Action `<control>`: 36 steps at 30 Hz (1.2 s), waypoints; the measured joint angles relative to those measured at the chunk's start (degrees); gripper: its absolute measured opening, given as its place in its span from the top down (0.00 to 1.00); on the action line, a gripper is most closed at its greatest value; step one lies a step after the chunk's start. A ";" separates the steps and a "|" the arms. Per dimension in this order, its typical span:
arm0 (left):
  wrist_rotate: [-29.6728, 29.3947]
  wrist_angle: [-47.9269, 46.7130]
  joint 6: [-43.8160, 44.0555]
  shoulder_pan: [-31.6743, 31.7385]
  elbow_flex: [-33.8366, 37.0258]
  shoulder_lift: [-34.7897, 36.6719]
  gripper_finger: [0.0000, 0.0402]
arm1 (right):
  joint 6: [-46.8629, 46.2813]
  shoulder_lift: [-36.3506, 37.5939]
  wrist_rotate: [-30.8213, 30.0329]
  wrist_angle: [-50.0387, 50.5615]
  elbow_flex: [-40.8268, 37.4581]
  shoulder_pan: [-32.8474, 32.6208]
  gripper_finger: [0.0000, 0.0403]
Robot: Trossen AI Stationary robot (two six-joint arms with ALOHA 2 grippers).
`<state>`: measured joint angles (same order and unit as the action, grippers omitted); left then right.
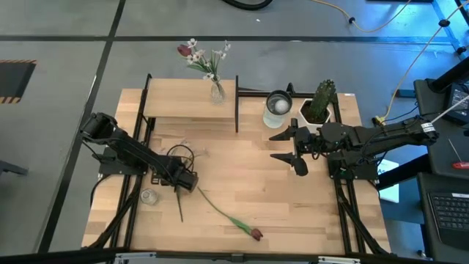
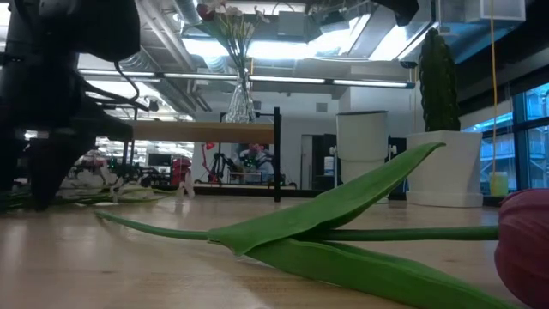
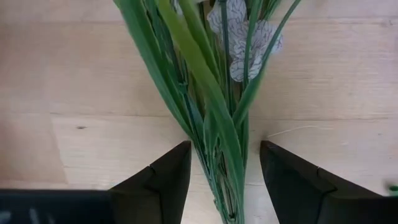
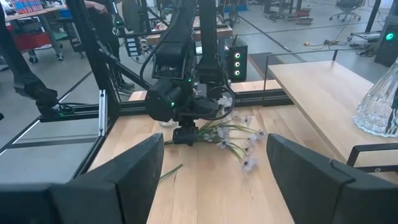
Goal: Pick and place flowers into a vace then onto a shelf
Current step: Put the white flowers into the transparent vase
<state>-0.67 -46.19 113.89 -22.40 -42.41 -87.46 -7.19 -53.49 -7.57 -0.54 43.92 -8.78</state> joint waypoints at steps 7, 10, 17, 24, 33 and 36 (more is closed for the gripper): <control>0.49 -0.02 -0.62 0.49 0.00 -0.02 0.59 | 1.31 0.00 -0.02 0.00 0.00 0.00 0.29; 0.40 0.05 -0.66 0.47 0.00 -0.02 0.66 | 1.48 0.00 -0.02 0.00 0.00 0.00 0.29; 0.26 -0.06 -5.47 0.45 0.05 -0.07 0.87 | 1.48 0.00 -0.02 0.00 0.00 0.00 0.29; -5.48 -0.54 -16.72 -0.14 -1.35 1.19 0.98 | 1.63 0.00 -0.01 0.42 0.00 0.00 0.29; -21.40 0.07 -39.81 -1.69 -7.10 16.43 0.98 | -4.11 0.00 -0.02 -0.43 0.00 -0.01 0.29; -25.16 4.17 -53.23 -4.22 -7.86 24.60 0.99 | -4.66 0.00 -0.29 -2.75 0.00 -0.02 0.29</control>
<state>-25.83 -42.02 60.66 -26.63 -50.28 -62.86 -11.86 -53.49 -7.86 -3.28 43.92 -8.80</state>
